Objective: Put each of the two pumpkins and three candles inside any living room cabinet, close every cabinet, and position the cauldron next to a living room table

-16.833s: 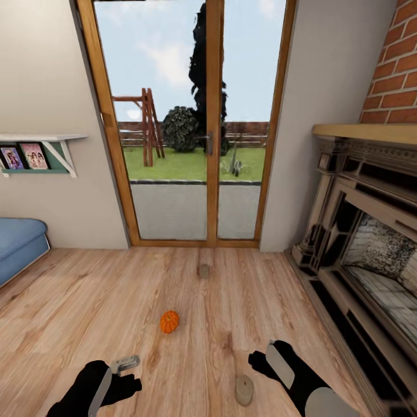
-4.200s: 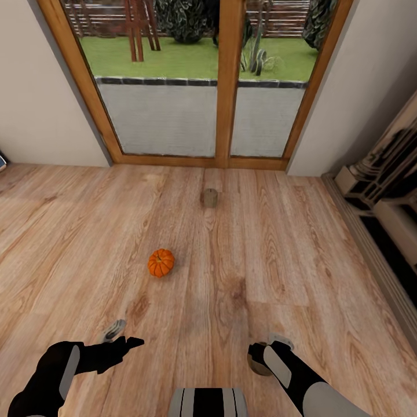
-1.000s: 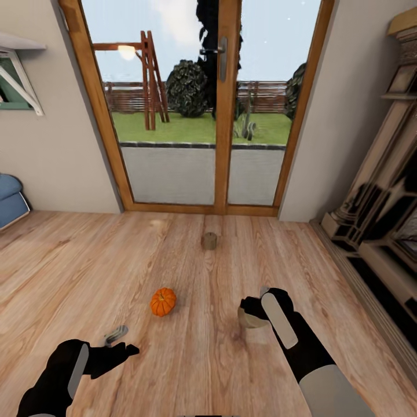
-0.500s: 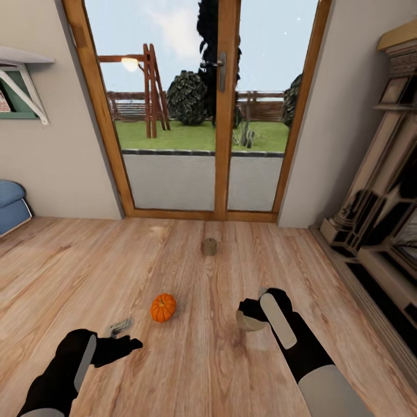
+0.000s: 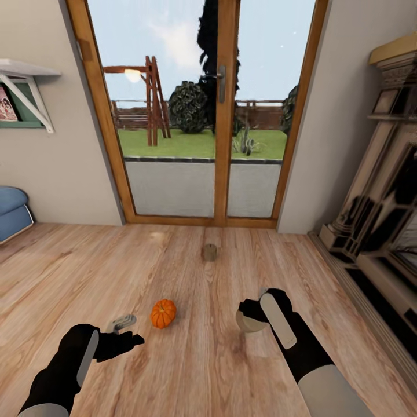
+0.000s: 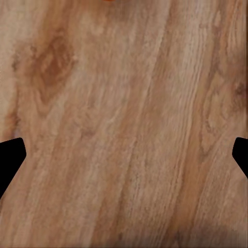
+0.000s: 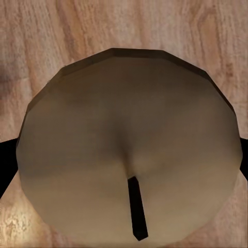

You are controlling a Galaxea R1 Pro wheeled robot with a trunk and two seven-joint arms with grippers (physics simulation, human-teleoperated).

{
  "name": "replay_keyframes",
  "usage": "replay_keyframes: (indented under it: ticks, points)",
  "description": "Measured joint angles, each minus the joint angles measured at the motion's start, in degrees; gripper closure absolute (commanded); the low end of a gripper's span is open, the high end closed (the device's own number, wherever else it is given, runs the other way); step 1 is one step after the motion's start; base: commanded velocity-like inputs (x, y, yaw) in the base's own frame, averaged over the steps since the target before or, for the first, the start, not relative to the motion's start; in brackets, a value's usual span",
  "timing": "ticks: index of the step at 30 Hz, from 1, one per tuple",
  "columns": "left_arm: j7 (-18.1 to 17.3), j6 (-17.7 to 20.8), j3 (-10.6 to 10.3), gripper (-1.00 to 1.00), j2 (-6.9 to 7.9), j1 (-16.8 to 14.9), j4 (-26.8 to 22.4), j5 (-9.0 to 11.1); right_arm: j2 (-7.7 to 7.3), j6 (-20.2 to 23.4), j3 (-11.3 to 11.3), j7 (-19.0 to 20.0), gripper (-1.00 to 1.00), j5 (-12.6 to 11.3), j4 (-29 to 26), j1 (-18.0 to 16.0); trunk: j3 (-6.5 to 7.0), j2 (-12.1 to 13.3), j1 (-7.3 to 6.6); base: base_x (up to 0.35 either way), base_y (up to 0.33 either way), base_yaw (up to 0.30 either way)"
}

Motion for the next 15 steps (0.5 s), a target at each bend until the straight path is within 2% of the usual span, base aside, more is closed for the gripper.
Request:
replay_keyframes:
  ticks: [4,15]
  points:
    - [0.0,0.0,0.0,-1.0,0.09,0.0,0.0,0.0,0.03,0.0,0.0,0.0,1.0,0.1,0.0,0.0,0.51,0.1,-0.11,0.0,0.0,0.0]
    - [-0.1,0.0,0.0,-1.0,0.15,-0.1,-1.0,0.0,0.12,-0.2,-0.1,0.1,1.0,0.1,0.2,0.0,1.44,4.5,-2.52,0.0,0.0,0.0]
